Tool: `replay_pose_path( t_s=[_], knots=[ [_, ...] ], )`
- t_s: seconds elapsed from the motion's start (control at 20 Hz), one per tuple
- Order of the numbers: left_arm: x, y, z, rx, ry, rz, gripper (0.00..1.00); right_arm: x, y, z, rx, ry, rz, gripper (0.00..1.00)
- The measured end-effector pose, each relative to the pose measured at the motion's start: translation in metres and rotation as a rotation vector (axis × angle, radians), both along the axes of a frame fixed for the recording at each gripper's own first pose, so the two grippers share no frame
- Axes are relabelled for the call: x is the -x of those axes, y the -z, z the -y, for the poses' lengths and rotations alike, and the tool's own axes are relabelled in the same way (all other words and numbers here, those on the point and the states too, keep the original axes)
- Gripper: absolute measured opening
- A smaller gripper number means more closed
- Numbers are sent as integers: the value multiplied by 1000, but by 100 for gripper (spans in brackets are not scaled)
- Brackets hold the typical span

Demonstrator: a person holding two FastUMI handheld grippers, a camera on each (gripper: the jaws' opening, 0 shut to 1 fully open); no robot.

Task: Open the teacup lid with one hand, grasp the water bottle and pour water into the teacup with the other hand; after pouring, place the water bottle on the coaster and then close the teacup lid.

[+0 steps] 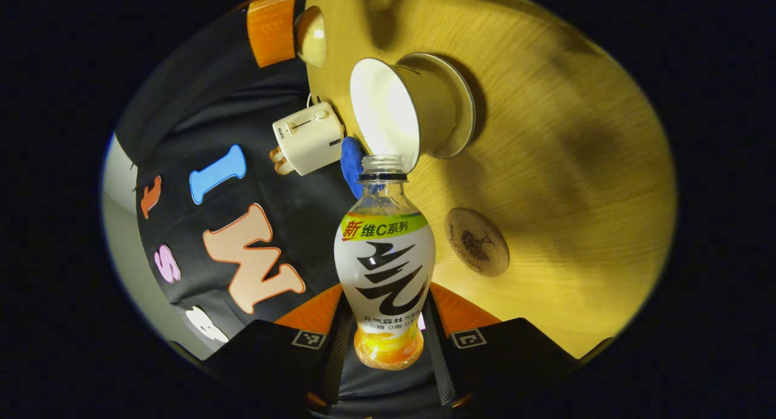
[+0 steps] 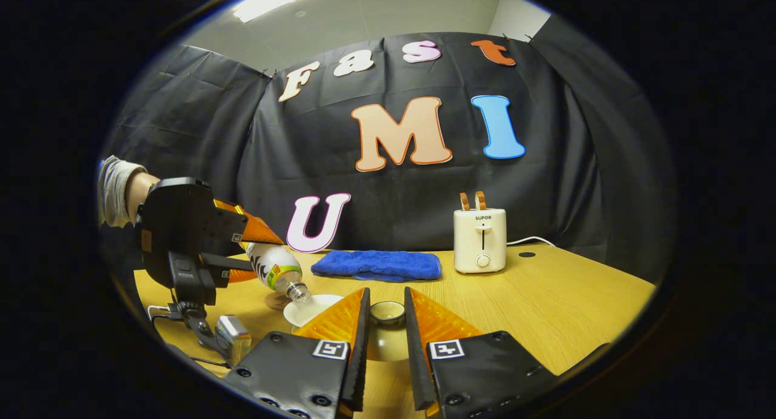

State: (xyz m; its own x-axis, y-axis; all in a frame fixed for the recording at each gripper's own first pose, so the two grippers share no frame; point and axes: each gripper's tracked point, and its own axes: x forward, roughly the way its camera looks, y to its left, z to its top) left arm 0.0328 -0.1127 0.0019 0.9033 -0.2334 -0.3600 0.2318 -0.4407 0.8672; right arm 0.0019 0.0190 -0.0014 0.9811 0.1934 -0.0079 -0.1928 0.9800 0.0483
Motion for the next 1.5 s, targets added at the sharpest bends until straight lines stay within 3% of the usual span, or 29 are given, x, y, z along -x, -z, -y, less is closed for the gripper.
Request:
replay_pose_path(
  t_s=[0.2, 0.55, 0.85, 1.2, 1.5],
  knots=[
    [6, 15, 1, 153, -44, -88, 59, 0, 0, 1, -8, -1, -1, 34],
    [17, 30, 17, 510, -103, -225, 59, 1, -1, 0, 7, 4, 2, 34],
    [21, 12, 20, 884, -183, -340, 59, 1, -1, 0, 13, 6, 3, 33],
    [4, -7, 17, 1293, -271, -449, 59, 2, 0, 1, 17, 7, 3, 34],
    [-23, -18, 9, 1564, -345, -468, 59, 2, 0, 1, 24, 8, 3, 34]
  ],
)
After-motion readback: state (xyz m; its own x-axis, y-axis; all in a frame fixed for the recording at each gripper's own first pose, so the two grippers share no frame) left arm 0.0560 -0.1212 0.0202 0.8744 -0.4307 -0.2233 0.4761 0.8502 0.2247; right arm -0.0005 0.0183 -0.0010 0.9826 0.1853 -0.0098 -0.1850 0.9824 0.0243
